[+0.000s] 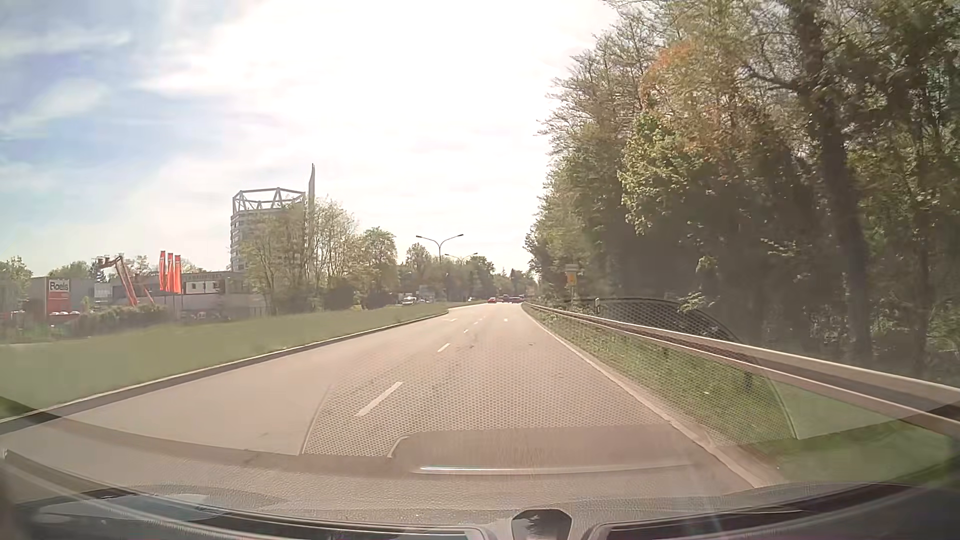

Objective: Follow the waypoints while adhering to traffic rules and regulations

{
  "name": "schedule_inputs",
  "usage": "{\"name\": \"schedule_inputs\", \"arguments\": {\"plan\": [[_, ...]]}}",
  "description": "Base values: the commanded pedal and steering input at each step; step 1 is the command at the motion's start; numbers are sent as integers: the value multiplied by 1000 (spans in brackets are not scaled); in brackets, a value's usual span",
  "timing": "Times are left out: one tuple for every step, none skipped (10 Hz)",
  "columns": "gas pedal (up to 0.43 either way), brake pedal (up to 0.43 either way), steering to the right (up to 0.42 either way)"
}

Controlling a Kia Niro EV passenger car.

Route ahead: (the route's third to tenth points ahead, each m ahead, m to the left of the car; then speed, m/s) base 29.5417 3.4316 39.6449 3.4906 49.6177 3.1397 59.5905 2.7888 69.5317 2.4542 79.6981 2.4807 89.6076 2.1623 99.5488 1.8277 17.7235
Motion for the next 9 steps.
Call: {"name": "schedule_inputs", "arguments": {"plan": [[0, 0, 0], [0, 0, 0], [0, 0, 0], [0, 0, 0], [0, 0, 0], [0, 0, 0], [0, 0, 0], [0, 0, 1], [0, 0, 1]]}}
